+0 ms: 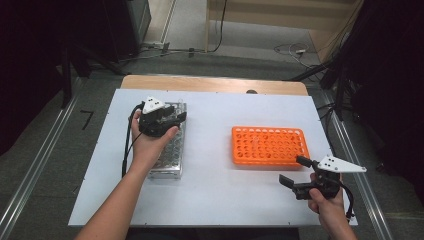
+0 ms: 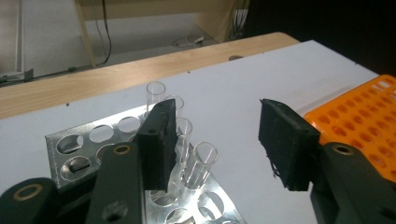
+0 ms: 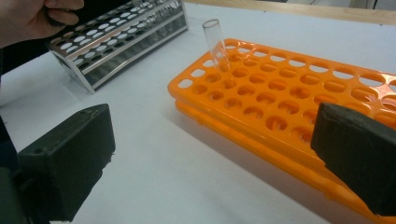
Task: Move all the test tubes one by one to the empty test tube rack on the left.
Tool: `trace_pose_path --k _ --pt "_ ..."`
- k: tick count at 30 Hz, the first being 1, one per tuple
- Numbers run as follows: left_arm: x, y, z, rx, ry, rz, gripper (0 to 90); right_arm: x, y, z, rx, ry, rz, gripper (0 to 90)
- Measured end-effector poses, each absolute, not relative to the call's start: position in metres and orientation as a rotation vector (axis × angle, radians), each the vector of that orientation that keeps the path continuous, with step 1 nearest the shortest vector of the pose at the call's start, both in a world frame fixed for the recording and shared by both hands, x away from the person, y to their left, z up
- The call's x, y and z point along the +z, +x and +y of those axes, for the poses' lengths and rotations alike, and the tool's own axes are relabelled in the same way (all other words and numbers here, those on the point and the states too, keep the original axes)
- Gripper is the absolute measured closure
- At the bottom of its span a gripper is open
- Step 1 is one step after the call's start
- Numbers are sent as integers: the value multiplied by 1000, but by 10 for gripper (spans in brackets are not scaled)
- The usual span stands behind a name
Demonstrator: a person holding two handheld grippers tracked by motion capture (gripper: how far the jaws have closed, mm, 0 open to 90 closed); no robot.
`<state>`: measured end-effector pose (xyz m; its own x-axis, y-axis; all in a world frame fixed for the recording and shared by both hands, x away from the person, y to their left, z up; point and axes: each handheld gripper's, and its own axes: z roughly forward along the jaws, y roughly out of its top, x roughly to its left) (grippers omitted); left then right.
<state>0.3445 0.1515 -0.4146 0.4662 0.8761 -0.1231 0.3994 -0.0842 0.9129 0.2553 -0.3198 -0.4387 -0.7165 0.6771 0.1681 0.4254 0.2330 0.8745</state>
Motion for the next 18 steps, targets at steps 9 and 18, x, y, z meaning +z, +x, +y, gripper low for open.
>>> trace_pose_path --k 9,18 --pt "-411 331 152 549 1661 1087 217 -436 259 -317 1490 1027 2247 0" --pt "-410 305 159 529 1650 1044 103 -437 262 -312 1450 1027 2256 0"
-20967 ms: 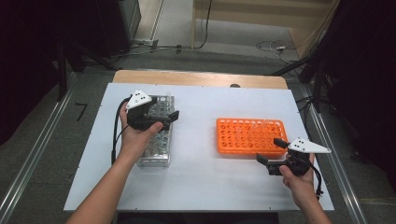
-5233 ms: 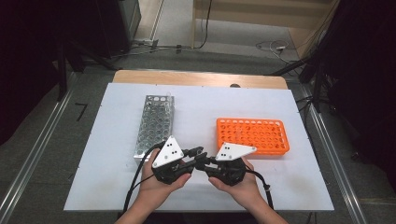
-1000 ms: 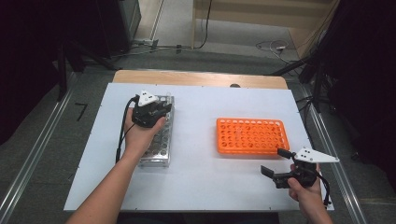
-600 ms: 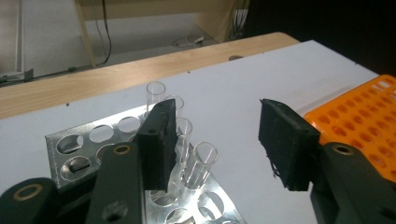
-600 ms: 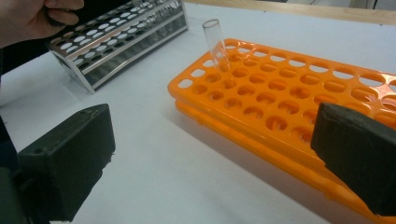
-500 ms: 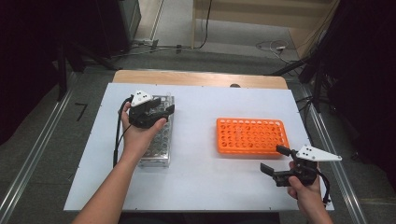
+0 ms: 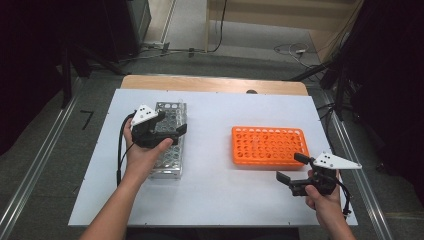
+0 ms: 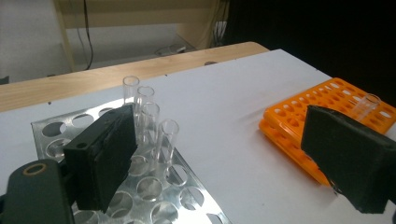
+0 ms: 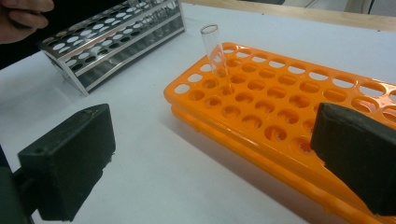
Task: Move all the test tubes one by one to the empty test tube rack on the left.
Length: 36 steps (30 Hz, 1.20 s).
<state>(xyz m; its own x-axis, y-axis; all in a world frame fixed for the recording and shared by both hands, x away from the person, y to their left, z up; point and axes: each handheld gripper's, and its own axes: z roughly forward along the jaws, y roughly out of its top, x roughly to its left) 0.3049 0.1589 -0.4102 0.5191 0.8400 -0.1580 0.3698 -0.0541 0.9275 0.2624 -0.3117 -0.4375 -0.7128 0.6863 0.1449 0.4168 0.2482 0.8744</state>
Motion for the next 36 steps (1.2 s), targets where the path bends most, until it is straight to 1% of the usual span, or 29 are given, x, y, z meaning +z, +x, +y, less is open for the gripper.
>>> trace_pose_path --k 1,7,9,11,20,27,32,35,36 --pt "-410 301 160 527 1646 1042 84 -438 262 -311 1448 1031 2258 0" --pt "-408 277 165 528 1622 1009 37 -439 265 -304 1430 1016 2274 0" --pt "-407 269 166 521 1622 992 34 -439 267 -301 1428 1018 2276 0" --pt "-405 261 168 527 1610 984 9 -438 269 -299 1424 1020 2277 0" --pt "-412 233 175 494 1607 955 0 -434 281 -286 1429 1025 2279 3" --pt "-421 221 176 475 1612 941 0 -434 294 -271 1425 1012 2302 24" --pt "-431 217 175 460 1630 946 0 -440 306 -256 1401 1022 2316 71" --pt "-434 216 175 451 1635 940 0 -445 314 -250 1378 1053 2315 130" --pt "-435 215 175 447 1636 941 0 -447 317 -249 1366 1065 2311 163"
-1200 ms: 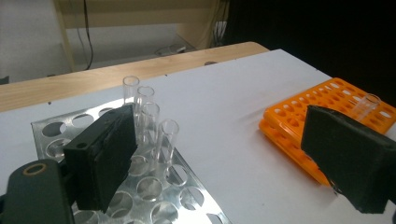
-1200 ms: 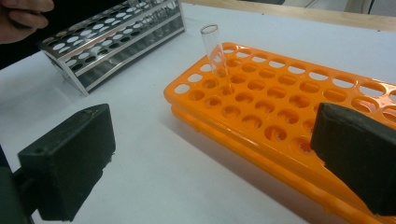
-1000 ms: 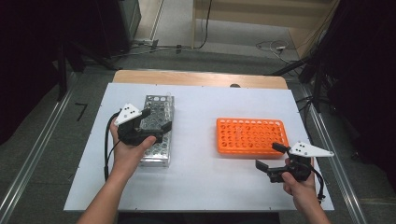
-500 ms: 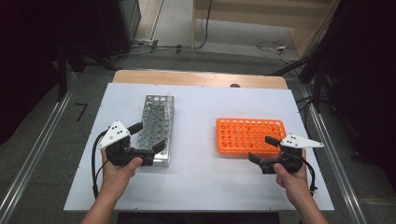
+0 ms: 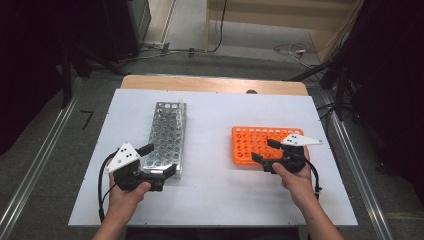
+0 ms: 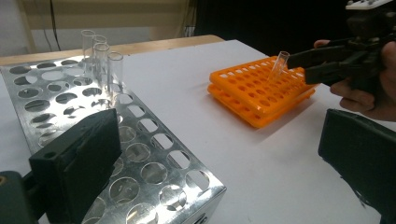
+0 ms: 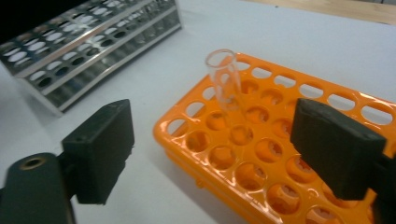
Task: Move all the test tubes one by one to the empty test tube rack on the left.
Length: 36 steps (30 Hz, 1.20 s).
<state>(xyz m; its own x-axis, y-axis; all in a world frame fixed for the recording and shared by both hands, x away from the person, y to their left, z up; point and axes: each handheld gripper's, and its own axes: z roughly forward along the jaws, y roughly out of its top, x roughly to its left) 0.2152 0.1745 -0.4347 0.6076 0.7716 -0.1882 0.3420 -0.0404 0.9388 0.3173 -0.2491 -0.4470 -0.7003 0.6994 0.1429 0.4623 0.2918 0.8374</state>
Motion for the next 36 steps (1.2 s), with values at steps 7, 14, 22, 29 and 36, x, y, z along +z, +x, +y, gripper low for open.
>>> trace_pose_path --k 7,14,22,29,36 --pt "-439 215 173 438 1650 934 0 -462 337 -241 1267 1134 2312 375" --pt "-442 216 172 425 1646 934 0 -471 338 -233 1242 1141 2270 543" --pt "-444 216 167 414 1654 926 0 -476 331 -229 1207 1090 2203 659" --pt "-445 216 167 411 1656 924 0 -478 329 -226 1202 1057 2196 724" --pt "-446 217 165 408 1664 923 0 -479 328 -226 1209 1071 2185 738"
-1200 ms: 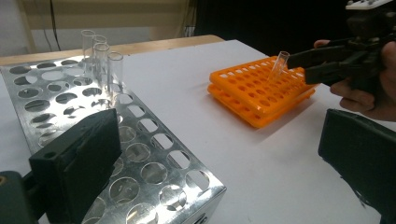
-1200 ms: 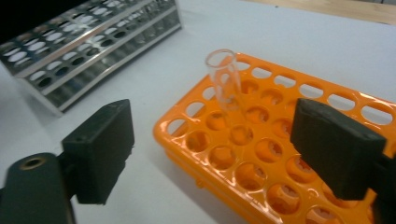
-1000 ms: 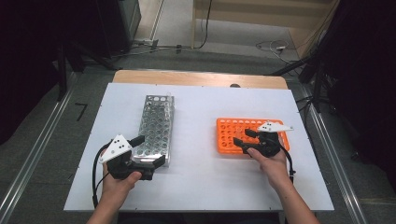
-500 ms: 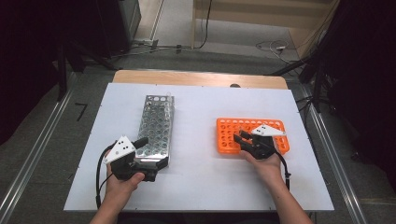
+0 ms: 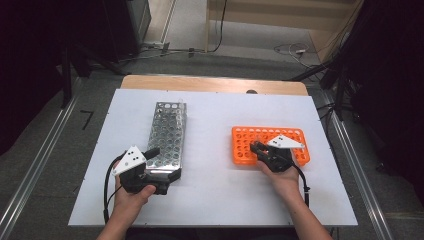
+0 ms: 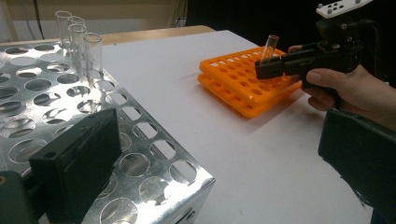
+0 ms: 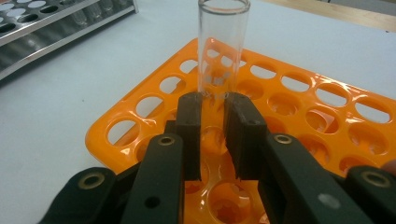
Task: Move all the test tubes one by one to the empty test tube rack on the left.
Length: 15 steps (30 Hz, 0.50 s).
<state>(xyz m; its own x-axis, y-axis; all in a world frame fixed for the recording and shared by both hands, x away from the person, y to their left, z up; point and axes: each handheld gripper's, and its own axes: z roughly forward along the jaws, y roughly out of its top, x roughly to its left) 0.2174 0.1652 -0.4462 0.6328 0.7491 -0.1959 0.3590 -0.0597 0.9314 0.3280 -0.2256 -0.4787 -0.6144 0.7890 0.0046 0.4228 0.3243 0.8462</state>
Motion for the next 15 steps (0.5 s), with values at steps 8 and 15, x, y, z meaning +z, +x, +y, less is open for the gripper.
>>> trace_pose_path --k 8,15 --pt "-446 217 164 412 1666 918 0 -475 329 -230 1258 1088 2166 740" --pt "-445 216 163 417 1666 914 0 -467 327 -236 1310 1093 2152 740"
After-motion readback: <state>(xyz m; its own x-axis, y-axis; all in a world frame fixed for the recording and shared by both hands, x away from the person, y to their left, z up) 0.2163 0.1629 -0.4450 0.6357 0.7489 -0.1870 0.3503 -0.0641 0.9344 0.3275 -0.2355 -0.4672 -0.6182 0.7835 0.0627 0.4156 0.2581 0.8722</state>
